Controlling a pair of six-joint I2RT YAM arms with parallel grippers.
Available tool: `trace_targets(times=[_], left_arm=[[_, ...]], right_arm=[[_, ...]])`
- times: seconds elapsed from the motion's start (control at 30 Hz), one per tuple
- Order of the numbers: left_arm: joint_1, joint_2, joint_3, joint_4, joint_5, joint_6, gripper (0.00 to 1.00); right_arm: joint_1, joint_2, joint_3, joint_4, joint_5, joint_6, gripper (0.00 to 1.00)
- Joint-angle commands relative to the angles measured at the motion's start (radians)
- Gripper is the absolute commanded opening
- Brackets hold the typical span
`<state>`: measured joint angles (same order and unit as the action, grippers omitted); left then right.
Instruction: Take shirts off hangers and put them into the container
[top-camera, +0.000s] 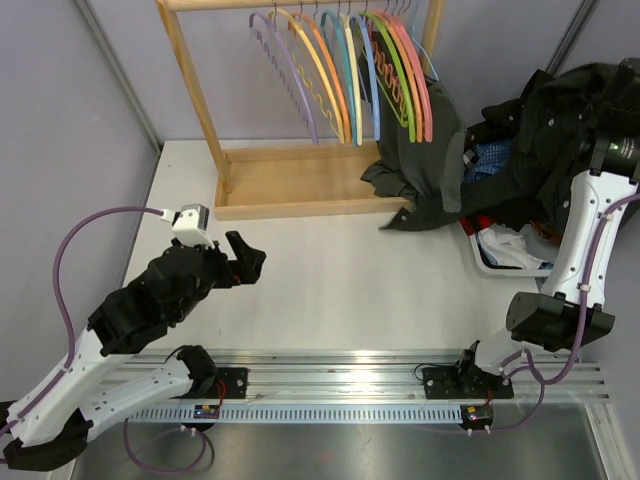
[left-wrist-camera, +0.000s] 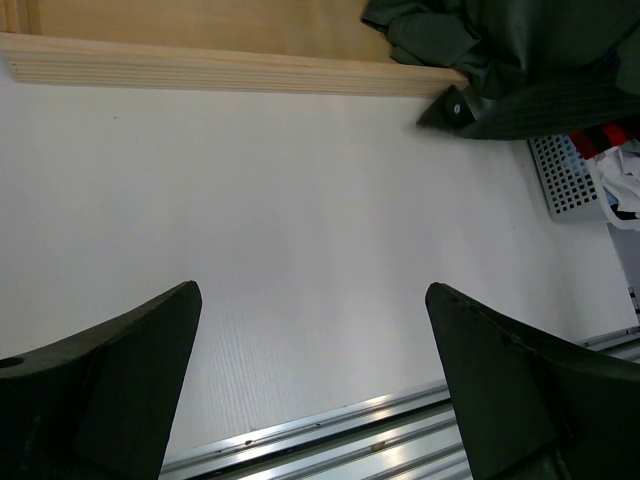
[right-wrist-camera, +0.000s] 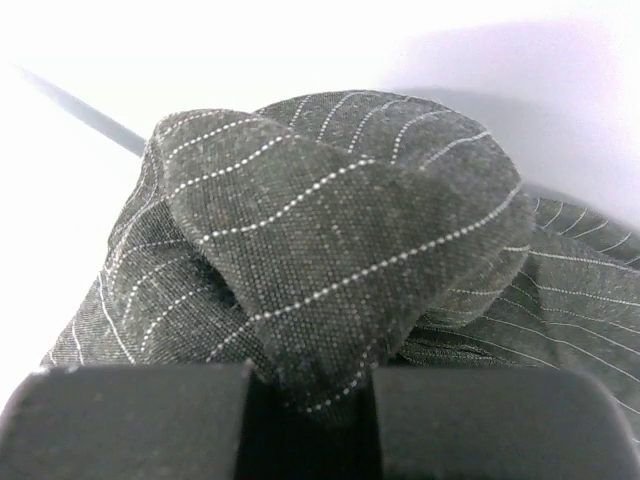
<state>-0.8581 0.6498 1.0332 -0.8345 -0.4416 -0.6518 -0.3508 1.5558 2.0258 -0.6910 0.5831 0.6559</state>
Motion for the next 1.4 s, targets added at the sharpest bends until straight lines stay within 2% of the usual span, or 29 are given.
trace_targets(times=[0.0, 0.03, 0.13, 0.17, 0.27, 0.33, 0.4, 0.5, 0.6, 0.63, 0.7, 0.73, 0.8, 0.87, 0.9, 1.0, 1.07, 1.17, 1.27, 1.3, 1.33, 1.37], left_arm=[[-0.004, -0.002, 0.048, 0.051, 0.011, 0.014, 0.99], [-0.004, -0.004, 0.048, 0.049, 0.007, 0.014, 0.99], [-0.004, -0.015, 0.051, 0.034, -0.009, 0.009, 0.99], [-0.004, -0.016, 0.053, 0.025, -0.02, 0.009, 0.99], [-0.004, -0.029, 0.056, 0.014, -0.032, 0.006, 0.99], [-0.004, -0.038, 0.054, 0.009, -0.043, 0.006, 0.99], [-0.004, -0.041, 0.047, 0.014, -0.043, 0.009, 0.99], [-0.004, -0.033, 0.024, 0.028, -0.037, 0.012, 0.99], [-0.004, -0.007, 0.011, 0.046, -0.014, 0.009, 0.99], [-0.004, 0.002, 0.01, 0.055, -0.002, 0.009, 0.99], [-0.004, 0.013, 0.002, 0.064, 0.01, 0.004, 0.99], [-0.004, 0.013, -0.001, 0.074, 0.018, 0.004, 0.99], [-0.004, 0.011, -0.005, 0.075, 0.024, 0.004, 0.99], [-0.004, 0.008, -0.005, 0.075, 0.032, 0.004, 0.99], [-0.004, 0.005, -0.005, 0.074, 0.034, 0.004, 0.99], [-0.004, -0.01, -0.01, 0.066, 0.04, 0.0, 0.99], [-0.004, -0.019, -0.01, 0.061, 0.043, -0.006, 0.99], [-0.004, -0.047, -0.015, 0.052, 0.034, -0.009, 0.99], [-0.004, -0.073, -0.021, 0.049, 0.024, -0.003, 0.99], [-0.004, -0.078, -0.019, 0.049, 0.024, 0.001, 0.99], [-0.004, -0.079, -0.018, 0.054, 0.03, 0.012, 0.99], [-0.004, -0.085, -0.016, 0.055, 0.033, 0.02, 0.99]], right_arm=[[-0.008, 0.032, 0.128, 0.304, -0.17, -0.022, 0.0], [-0.013, 0.042, 0.148, 0.396, -0.23, -0.013, 0.0], [-0.025, 0.113, 0.302, 0.488, -0.29, 0.028, 0.0], [-0.025, 0.175, 0.433, 0.493, -0.296, 0.027, 0.0], [-0.027, 0.283, 0.65, 0.518, -0.318, 0.018, 0.04], [-0.027, 0.303, 0.666, 0.582, -0.31, -0.012, 0.02], [-0.027, 0.302, 0.619, 0.591, -0.309, -0.06, 0.0], [-0.025, 0.291, 0.504, 0.497, -0.286, -0.117, 0.0], [-0.025, 0.245, 0.238, 0.435, -0.221, -0.119, 0.0], [-0.025, 0.23, 0.07, 0.426, -0.176, -0.113, 0.0], [-0.024, 0.195, -0.094, 0.424, -0.129, -0.081, 0.0], [-0.022, 0.193, -0.216, 0.377, -0.058, -0.055, 0.0], [-0.024, 0.21, -0.304, 0.302, 0.004, 0.039, 0.0], [-0.025, 0.272, -0.366, 0.138, 0.031, 0.1, 0.0], [-0.024, 0.3, -0.361, 0.137, 0.031, 0.117, 0.0], [-0.025, 0.42, -0.288, -0.09, -0.014, 0.177, 0.0], [-0.025, 0.464, -0.211, -0.165, -0.022, 0.212, 0.0], [-0.025, 0.408, -0.199, -0.139, -0.035, 0.182, 0.0], [-0.025, 0.276, -0.231, -0.019, -0.071, 0.12, 0.0], [-0.025, 0.238, -0.245, 0.073, -0.135, 0.094, 0.05], [-0.025, 0.155, -0.286, 0.129, -0.188, 0.021, 0.19], [-0.024, 0.117, -0.306, 0.186, -0.244, -0.005, 0.71]])
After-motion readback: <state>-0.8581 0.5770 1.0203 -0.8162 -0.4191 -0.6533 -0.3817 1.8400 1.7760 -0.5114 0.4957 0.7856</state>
